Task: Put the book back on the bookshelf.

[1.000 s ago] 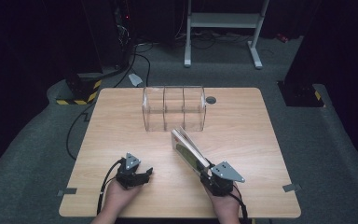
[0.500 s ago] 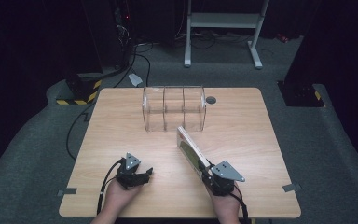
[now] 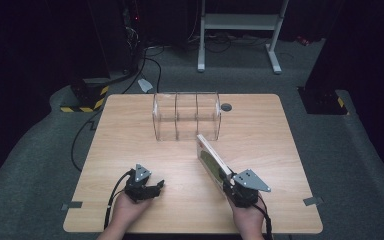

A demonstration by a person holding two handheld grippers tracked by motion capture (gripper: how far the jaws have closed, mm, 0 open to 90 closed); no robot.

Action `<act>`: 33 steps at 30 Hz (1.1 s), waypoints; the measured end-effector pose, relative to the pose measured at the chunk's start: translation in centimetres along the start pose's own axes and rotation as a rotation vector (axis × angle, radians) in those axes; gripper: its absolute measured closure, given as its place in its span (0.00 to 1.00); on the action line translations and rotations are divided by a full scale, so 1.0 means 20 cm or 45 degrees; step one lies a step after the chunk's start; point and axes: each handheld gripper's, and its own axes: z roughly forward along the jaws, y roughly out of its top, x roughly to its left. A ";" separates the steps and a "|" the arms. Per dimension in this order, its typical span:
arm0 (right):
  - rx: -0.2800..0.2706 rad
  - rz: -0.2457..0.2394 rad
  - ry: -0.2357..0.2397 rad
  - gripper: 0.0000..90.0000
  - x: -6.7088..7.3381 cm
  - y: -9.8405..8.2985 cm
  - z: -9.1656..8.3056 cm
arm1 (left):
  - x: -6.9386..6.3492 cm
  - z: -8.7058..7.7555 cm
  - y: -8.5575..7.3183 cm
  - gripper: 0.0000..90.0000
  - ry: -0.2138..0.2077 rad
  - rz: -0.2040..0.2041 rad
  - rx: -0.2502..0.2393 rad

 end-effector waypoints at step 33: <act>-0.039 0.019 -0.209 0.83 -0.13 0.32 0.40 | 0.00 0.00 0.00 0.33 -0.001 -0.001 -0.001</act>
